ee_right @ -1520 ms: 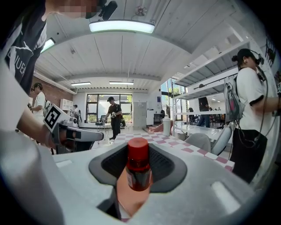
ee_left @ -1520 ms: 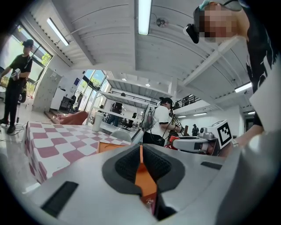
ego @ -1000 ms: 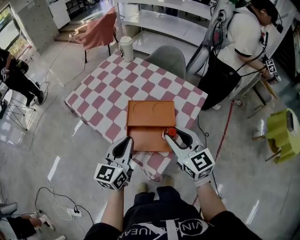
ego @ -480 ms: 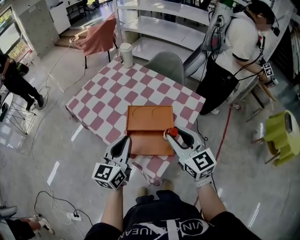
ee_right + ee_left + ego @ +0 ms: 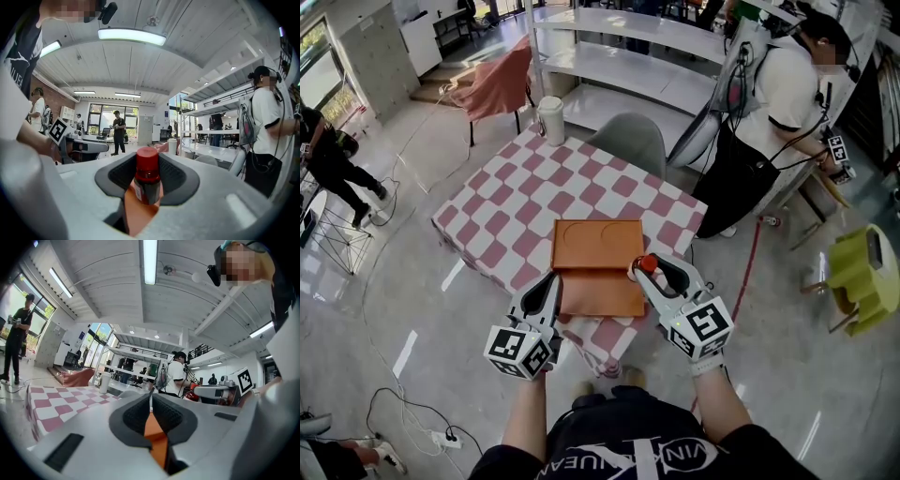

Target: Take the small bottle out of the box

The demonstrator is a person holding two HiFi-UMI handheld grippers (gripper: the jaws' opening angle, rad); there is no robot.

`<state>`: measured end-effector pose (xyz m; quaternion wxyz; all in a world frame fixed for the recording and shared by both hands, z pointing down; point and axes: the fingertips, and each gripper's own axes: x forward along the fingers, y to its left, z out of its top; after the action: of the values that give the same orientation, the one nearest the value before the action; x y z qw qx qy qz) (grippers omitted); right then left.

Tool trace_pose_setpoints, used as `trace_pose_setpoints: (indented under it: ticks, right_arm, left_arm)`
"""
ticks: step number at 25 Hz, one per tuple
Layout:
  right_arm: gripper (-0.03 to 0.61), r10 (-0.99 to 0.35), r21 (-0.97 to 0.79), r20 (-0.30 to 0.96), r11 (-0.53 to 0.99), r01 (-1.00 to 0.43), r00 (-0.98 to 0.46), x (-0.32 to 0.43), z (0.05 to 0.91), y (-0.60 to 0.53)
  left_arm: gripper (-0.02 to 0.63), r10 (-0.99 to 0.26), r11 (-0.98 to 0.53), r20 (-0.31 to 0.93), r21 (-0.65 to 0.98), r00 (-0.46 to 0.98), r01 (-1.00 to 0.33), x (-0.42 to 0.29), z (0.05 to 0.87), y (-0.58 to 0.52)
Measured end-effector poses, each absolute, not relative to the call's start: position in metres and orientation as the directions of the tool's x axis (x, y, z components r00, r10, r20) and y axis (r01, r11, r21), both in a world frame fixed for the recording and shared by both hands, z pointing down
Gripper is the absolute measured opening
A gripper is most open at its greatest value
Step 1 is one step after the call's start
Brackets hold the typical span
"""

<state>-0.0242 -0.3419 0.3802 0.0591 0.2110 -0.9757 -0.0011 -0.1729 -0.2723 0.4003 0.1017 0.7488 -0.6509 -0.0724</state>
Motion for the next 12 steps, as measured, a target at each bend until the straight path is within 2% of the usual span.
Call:
trace_pose_setpoints:
  ticks: [12]
  right_arm:
    - [0.143, -0.429, 0.042, 0.084, 0.903, -0.427, -0.900, -0.022, 0.366, -0.346]
  left_arm:
    - [0.025, -0.990, -0.136, -0.006, 0.233, 0.139, -0.963, -0.176, 0.389, -0.277]
